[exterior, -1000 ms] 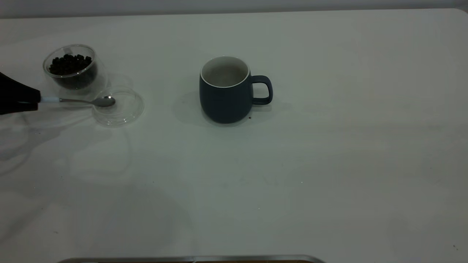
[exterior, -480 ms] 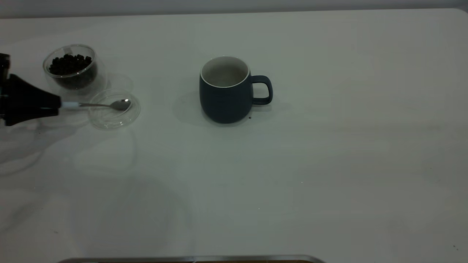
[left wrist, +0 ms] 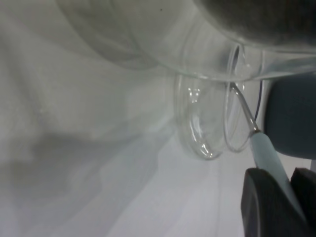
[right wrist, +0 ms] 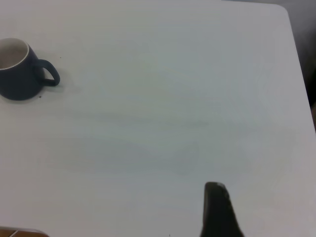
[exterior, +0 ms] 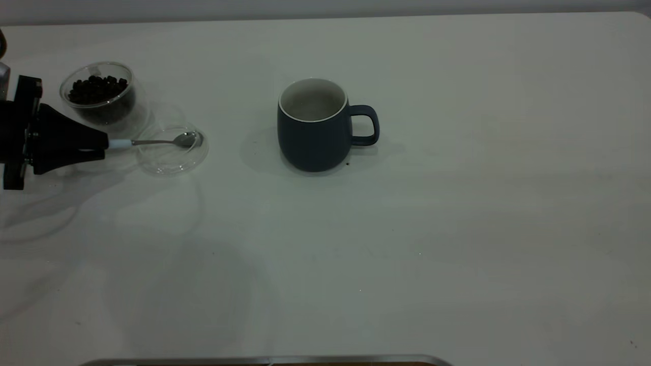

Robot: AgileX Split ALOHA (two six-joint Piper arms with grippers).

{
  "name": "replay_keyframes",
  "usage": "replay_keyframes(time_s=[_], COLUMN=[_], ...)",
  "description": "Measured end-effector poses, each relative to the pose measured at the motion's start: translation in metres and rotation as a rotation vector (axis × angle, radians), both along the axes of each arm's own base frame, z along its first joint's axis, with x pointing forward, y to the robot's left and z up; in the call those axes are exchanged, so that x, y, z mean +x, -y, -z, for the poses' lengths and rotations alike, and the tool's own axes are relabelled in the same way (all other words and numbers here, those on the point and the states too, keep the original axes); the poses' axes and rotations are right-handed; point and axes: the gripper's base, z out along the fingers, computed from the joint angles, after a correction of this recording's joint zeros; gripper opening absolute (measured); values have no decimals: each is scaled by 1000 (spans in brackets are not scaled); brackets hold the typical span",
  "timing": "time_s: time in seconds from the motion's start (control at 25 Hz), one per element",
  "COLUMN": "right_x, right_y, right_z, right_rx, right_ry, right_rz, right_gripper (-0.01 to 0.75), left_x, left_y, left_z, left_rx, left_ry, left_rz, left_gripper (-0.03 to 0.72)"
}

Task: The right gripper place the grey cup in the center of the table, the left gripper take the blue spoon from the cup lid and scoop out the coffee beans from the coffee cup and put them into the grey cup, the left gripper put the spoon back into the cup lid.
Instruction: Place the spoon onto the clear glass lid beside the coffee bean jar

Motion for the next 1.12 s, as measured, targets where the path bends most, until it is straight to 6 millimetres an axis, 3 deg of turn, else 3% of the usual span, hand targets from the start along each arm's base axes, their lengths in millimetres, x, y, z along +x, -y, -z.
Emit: replay_keyframes(time_s=[0.16, 0.44, 0.56, 0.88, 1.12], right_x=[0, 0, 0, 0, 0], right_y=[0, 0, 0, 0, 0], right_z=[0, 0, 0, 0, 0], right_rx=[0, 0, 0, 0, 0], right_ry=[0, 0, 0, 0, 0], right_rz=[0, 0, 0, 0, 0], right_gripper=[503, 503, 503, 503, 503], left_x=[0, 0, 0, -6, -16], left_y=[-1, -2, -2, -27, -49], left_z=[1, 2, 2, 0, -10], left_rx=[14, 19, 18, -19, -157], left_ry=[-4, -24, -28, -35, -19], left_rz=[-5, -21, -24, -104, -169], left_gripper=[173, 386, 439, 461, 468])
